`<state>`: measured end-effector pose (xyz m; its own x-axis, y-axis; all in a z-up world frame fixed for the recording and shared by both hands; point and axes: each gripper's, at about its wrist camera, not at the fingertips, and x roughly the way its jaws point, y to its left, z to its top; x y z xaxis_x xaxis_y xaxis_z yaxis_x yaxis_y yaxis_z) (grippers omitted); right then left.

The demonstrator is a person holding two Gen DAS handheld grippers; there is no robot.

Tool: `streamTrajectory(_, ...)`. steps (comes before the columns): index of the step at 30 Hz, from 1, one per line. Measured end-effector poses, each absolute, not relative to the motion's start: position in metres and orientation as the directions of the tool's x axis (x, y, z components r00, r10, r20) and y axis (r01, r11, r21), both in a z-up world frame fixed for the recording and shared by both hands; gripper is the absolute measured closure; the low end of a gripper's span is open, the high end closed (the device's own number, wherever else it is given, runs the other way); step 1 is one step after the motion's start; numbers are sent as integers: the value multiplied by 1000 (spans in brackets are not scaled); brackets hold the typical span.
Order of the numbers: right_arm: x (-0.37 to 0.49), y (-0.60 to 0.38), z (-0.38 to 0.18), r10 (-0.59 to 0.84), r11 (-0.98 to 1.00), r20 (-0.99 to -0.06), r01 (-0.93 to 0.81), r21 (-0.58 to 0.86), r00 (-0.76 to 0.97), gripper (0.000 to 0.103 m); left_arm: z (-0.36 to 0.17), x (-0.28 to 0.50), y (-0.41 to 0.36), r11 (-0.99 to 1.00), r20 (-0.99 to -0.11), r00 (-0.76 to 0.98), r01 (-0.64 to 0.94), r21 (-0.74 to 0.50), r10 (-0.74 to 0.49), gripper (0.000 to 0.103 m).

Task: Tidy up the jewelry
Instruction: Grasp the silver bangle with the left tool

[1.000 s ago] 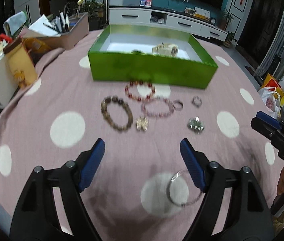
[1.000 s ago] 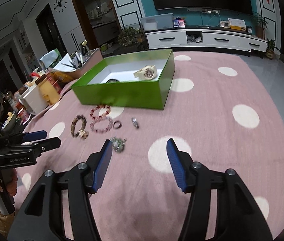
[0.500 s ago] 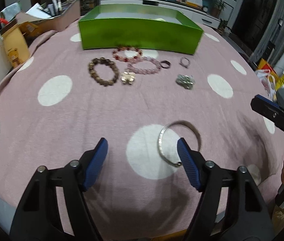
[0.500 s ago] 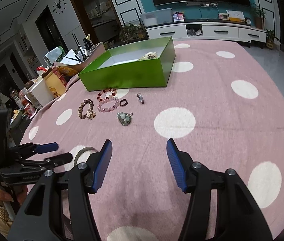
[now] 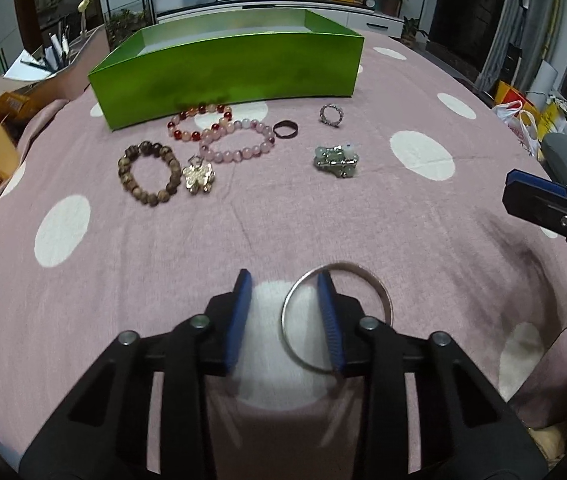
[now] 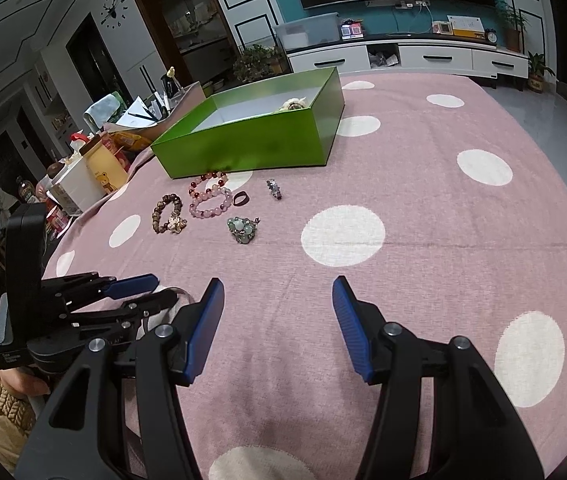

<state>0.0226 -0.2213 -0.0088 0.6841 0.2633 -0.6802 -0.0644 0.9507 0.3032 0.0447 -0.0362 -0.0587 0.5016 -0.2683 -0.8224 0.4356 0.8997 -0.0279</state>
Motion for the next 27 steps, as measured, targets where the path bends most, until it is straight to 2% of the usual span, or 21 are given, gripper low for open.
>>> streamTrajectory(3, 25, -221, -11, 259, 953, -686, -62, 298, 680, 46, -59, 44, -38, 889, -819, 506, 457, -14, -272, 81)
streamTrajectory(5, 27, -221, -13, 257, 953, -691, -59, 296, 676, 46, -59, 41, -40, 875, -817, 499, 484, -15, -290, 91)
streamTrajectory(10, 33, -218, -18, 252, 956, -705, -58, 287, 663, 46, -58, 40, -37, 880, -817, 493, 474, -35, -299, 100)
streamTrajectory(18, 42, -207, -25, 252, 961, -724, -80, 264, 642, 46, -50, 46, -13, 914, -790, 505, 370, -165, -347, 100)
streamTrajectory(27, 68, -184, -29, 248, 968, -737, -139, 207, 628, 46, -32, 54, 6, 941, -755, 576, 297, -162, -312, 100)
